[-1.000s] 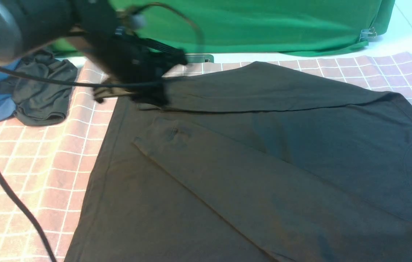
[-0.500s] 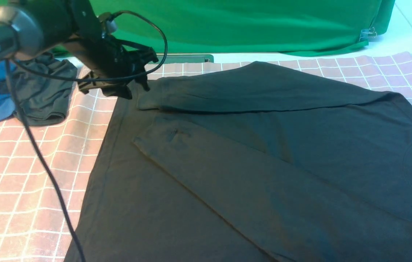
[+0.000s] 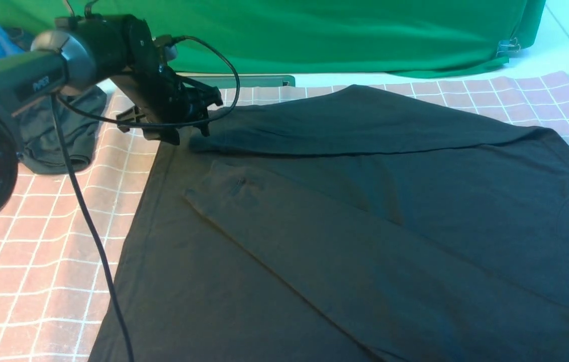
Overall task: Fold a long-sleeved shirt over a pink coffee tablecloth.
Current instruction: 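Grab the top left corner of the dark shirt with the left gripper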
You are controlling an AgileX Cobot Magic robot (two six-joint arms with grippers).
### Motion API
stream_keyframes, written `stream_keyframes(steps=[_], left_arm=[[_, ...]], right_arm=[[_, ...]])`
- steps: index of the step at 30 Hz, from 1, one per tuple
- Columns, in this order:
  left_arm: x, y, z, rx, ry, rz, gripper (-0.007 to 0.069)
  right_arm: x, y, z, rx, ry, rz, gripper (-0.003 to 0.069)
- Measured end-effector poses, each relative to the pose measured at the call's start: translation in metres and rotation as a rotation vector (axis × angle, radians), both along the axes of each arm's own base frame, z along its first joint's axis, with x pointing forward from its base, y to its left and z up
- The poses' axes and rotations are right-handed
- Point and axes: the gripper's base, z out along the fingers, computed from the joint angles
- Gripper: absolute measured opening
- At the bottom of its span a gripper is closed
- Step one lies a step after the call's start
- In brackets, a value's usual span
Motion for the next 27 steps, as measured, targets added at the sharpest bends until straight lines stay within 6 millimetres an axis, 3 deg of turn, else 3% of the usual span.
stream_keyframes(steps=[10,13,18,20,24,27], left_arm=[[0.005,-0.005,-0.016,0.011,0.002,-0.052,0.0401],[0.005,-0.008,-0.019,0.017,-0.005,-0.077,0.0328],[0.006,-0.008,-0.02,0.029,-0.01,-0.1,0.0088],[0.006,-0.008,-0.02,0.032,-0.012,-0.102,0.0034],[0.005,-0.007,-0.011,0.036,-0.013,-0.105,0.0024],[-0.001,-0.006,0.023,0.037,-0.035,-0.109,0.0018]], right_arm=[[0.0,0.0,0.0,0.0,0.0,0.001,0.0048],[0.0,0.0,0.0,0.0,0.0,0.001,0.0048],[0.0,0.0,0.0,0.0,-0.001,0.002,0.0048],[0.0,0.0,0.0,-0.001,-0.001,0.003,0.0048],[0.0,0.0,0.0,-0.005,-0.003,0.013,0.0048],[0.0,0.0,0.0,-0.007,-0.005,0.021,0.0049]])
